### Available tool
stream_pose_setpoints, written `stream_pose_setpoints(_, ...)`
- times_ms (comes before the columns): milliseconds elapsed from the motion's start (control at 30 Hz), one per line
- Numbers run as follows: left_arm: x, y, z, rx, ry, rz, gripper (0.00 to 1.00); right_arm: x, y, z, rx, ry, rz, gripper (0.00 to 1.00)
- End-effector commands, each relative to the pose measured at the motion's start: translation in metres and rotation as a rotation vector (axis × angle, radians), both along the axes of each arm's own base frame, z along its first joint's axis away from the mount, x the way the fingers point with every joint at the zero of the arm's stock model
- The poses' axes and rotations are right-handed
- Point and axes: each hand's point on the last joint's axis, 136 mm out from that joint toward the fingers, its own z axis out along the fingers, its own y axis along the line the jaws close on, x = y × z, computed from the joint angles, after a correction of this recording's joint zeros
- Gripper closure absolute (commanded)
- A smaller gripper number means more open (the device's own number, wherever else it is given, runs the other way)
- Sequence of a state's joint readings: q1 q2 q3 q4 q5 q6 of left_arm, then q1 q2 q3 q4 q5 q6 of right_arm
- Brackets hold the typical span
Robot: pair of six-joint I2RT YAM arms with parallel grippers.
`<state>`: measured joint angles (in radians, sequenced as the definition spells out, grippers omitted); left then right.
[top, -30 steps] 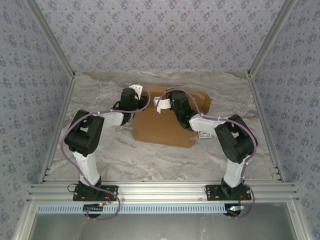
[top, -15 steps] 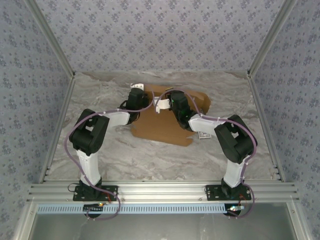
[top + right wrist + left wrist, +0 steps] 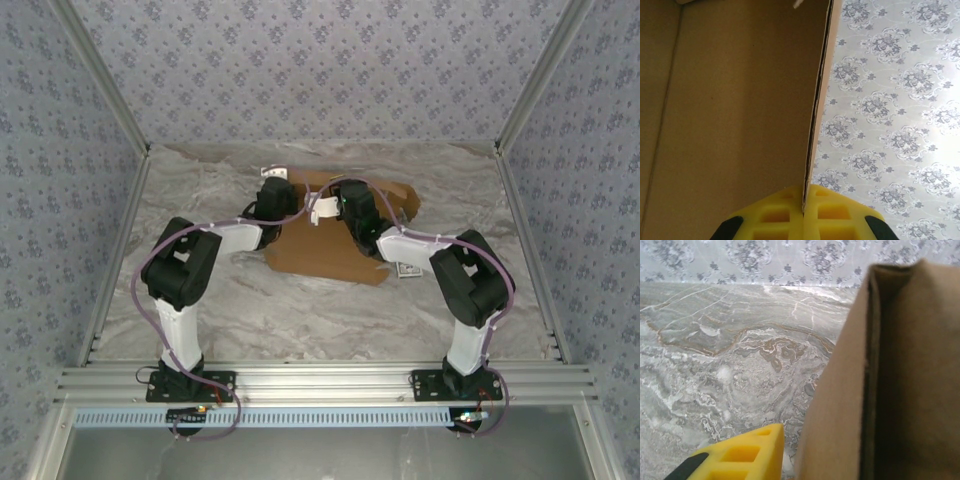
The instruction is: Fold the paper box
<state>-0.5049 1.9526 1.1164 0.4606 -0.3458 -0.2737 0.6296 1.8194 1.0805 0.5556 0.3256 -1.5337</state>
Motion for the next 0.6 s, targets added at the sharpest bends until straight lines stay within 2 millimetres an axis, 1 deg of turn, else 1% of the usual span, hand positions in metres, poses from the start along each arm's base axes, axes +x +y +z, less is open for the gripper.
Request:
stream_pose_setpoints(0, 0.012, 0.002, 0.032, -0.025, -0.104, -0.070, 0.67, -0.012, -0.009, -0.037, -0.074, 0.174, 0.009, 1.00)
stream_pose_setpoints(133, 0.009, 0.004, 0.027, -0.032, -0.082, -0.165, 0.63, -0.012, -0.012, -0.043, -0.069, 0.231, -0.004, 1.00)
stream_pose_setpoints(267, 0.002, 0.004, 0.026, -0.023, -0.072, -0.253, 0.56, -0.010, -0.014, -0.045, -0.068, 0.274, -0.017, 1.00)
stream_pose_setpoints(367, -0.003, 0.009, 0.023, 0.006, -0.056, -0.283, 0.54, -0.011, -0.016, -0.050, -0.071, 0.304, -0.026, 1.00)
stream_pose_setpoints(400, -0.004, 0.011, 0.024, 0.013, -0.054, -0.286, 0.53, -0.006, -0.013, -0.039, -0.056, 0.287, -0.024, 1.00)
stream_pose_setpoints(433, -0.004, 0.013, 0.023, 0.023, -0.051, -0.289, 0.52, -0.004, -0.013, -0.036, -0.051, 0.287, -0.025, 1.00)
stream_pose_setpoints(567, -0.005, 0.014, 0.018, 0.053, -0.037, -0.328, 0.51, -0.003, -0.012, -0.036, -0.047, 0.295, -0.025, 1.00)
